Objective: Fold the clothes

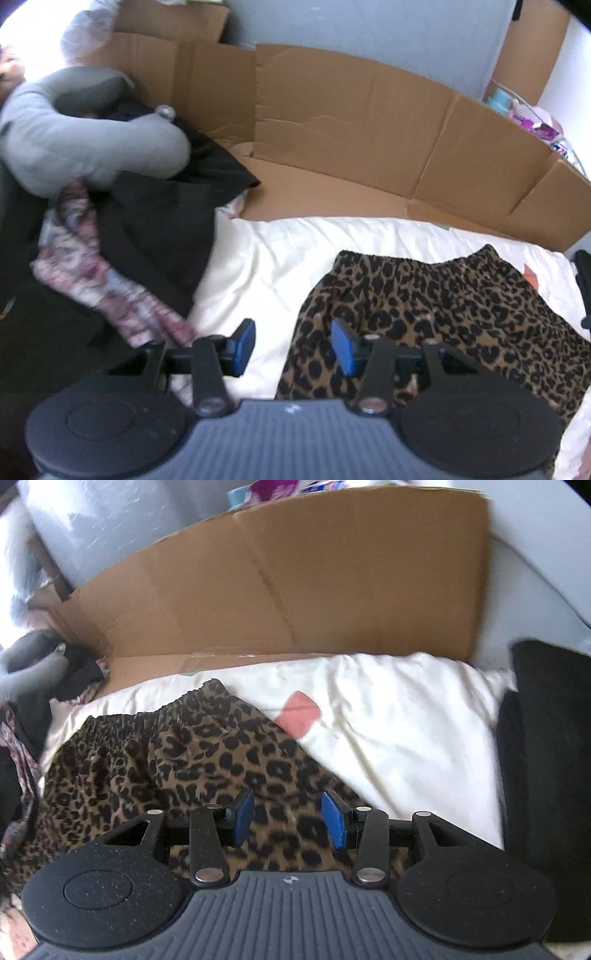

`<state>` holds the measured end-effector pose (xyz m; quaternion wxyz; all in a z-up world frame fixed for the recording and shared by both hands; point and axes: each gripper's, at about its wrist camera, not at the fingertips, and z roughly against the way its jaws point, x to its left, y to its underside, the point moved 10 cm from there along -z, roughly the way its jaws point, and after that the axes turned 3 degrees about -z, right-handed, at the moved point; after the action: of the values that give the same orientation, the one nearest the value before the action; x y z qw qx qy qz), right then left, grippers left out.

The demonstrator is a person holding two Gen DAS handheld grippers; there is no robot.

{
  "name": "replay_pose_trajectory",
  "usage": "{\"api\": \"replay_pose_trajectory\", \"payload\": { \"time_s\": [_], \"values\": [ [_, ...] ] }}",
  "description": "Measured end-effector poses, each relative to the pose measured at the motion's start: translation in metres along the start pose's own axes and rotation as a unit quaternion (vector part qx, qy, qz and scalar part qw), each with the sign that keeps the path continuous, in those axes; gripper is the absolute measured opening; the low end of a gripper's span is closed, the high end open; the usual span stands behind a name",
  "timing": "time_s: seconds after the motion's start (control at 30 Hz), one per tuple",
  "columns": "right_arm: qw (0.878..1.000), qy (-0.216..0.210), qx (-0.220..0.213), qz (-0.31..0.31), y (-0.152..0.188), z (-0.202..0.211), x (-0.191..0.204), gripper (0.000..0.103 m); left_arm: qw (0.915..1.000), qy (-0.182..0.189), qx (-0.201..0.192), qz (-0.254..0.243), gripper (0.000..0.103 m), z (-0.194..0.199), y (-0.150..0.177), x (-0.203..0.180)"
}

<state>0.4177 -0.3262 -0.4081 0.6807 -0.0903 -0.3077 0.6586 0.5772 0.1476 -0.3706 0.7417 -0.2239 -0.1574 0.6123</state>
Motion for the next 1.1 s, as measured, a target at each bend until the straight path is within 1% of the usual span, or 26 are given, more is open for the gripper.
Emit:
{"api": "replay_pose_trajectory", "payload": {
  "time_s": [0.1, 0.27, 0.37, 0.43, 0.53, 0.67, 0.7, 0.73, 0.77, 0.93, 0.97, 1.0, 1.03, 1.07, 1.1],
  "values": [
    [1.0, -0.009, 0.001, 0.03, -0.01, -0.024, 0.011, 0.048, 0.9999, 0.008, -0.004, -0.012, 0.049, -0.023, -0.003, -0.008],
    [0.998, -0.005, 0.002, 0.064, -0.027, -0.066, 0.028, 0.048, 0.9994, 0.023, -0.005, -0.025, 0.049, -0.053, -0.007, -0.017],
    [0.997, -0.007, 0.007, 0.078, -0.035, -0.089, 0.038, 0.048, 0.9989, 0.033, -0.006, -0.032, 0.053, -0.071, -0.01, -0.023],
    [0.995, -0.009, 0.011, 0.094, -0.04, -0.101, 0.047, 0.048, 0.9985, 0.039, -0.006, -0.037, 0.053, -0.083, -0.011, -0.026],
    [0.993, -0.017, 0.011, 0.113, -0.046, -0.114, 0.059, 0.048, 0.9978, 0.047, -0.007, -0.045, 0.052, -0.1, -0.013, -0.031],
    [0.993, -0.016, 0.015, 0.118, -0.051, -0.132, 0.068, 0.05, 0.9976, 0.047, 0.001, -0.051, 0.051, -0.114, -0.01, -0.026],
    [0.993, -0.018, 0.015, 0.119, -0.052, -0.135, 0.07, 0.051, 0.9975, 0.049, 0.004, -0.052, 0.051, -0.117, -0.009, -0.025],
    [0.993, -0.02, 0.014, 0.119, -0.053, -0.139, 0.072, 0.057, 0.9972, 0.054, 0.008, -0.052, 0.051, -0.12, -0.008, -0.025],
    [0.992, -0.022, 0.014, 0.12, -0.054, -0.142, 0.074, 0.061, 0.9968, 0.058, 0.011, -0.054, 0.051, -0.123, -0.008, -0.026],
    [0.99, -0.018, 0.021, 0.139, -0.056, -0.152, 0.085, 0.06, 0.9949, 0.065, 0.021, -0.074, 0.044, -0.132, -0.002, -0.035],
    [0.989, -0.016, 0.023, 0.144, -0.056, -0.155, 0.087, 0.056, 0.9946, 0.065, 0.02, -0.079, 0.04, -0.133, -0.001, -0.036],
    [0.988, -0.019, 0.027, 0.149, -0.056, -0.156, 0.088, 0.052, 0.9941, 0.067, 0.018, -0.083, 0.034, -0.133, -0.001, -0.038],
    [0.987, -0.025, 0.028, 0.153, -0.056, -0.156, 0.09, 0.041, 0.9933, 0.072, 0.014, -0.089, 0.031, -0.133, -0.002, -0.04],
    [0.986, -0.021, 0.029, 0.162, -0.057, -0.155, 0.091, 0.028, 0.9926, 0.074, 0.01, -0.096, 0.023, -0.133, -0.002, -0.042],
    [0.985, -0.016, 0.029, 0.171, -0.058, -0.155, 0.092, 0.022, 0.9921, 0.072, 0.006, -0.103, 0.017, -0.132, -0.003, -0.043]
  ]
}}
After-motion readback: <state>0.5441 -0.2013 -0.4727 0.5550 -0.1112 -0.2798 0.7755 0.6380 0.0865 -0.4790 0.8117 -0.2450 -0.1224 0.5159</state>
